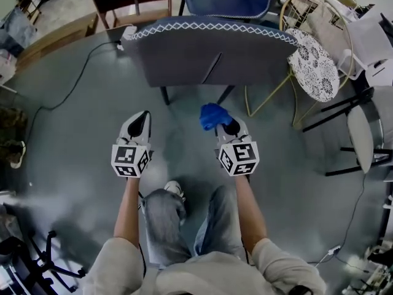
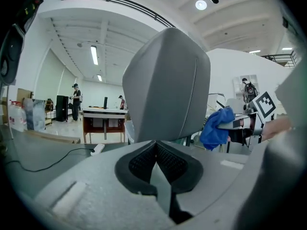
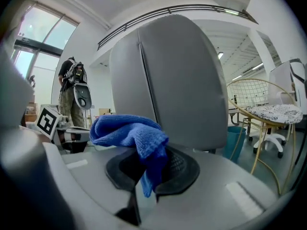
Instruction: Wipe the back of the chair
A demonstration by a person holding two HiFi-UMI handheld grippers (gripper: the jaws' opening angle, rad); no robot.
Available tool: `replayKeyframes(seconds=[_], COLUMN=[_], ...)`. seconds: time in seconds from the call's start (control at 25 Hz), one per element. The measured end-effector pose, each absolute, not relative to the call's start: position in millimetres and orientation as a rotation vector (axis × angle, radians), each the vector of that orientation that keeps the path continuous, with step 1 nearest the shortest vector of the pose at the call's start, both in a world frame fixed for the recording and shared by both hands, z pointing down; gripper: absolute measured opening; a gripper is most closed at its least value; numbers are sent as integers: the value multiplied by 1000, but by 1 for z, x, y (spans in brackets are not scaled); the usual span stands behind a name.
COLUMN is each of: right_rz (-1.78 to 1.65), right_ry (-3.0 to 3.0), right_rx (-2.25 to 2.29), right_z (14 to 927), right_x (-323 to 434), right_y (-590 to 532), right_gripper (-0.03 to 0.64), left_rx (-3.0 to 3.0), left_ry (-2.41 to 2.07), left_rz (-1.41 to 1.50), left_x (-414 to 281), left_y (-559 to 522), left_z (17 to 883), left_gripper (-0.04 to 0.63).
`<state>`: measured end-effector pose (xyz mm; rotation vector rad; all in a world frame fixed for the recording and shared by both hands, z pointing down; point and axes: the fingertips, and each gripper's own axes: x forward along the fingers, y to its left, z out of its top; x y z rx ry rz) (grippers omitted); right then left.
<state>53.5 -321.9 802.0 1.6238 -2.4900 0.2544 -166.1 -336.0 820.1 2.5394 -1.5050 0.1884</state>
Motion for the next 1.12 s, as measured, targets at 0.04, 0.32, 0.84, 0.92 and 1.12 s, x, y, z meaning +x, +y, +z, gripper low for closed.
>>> replayKeyframes(seconds=[0.04,0.32,0.84,0.92,1.12], right_rz=[252,183,39,34,39], right_ry=[-2495,-2590,-2806,-2812,-2782], right_rx=[1611,1530,1372,1338,1306], right_z=[811,813,698,686,687], right_x=[51,18,-100,-120,-140], right_y=[-320,-321,-351,-354,-365], right_gripper=[46,46,46,46,46], left_rx=[2534,2522,2548,2543,2560], left_ry=[-1511,-1567,-1686,-1702,-1722], left_rz=[194,158,119,102,112], left_x=[-167,-171,-202,-208,-211], left_y=[-333,-326,-305,-300,-287], left_z=[830,848,817,811,805], left_gripper=[0,0,0,0,0])
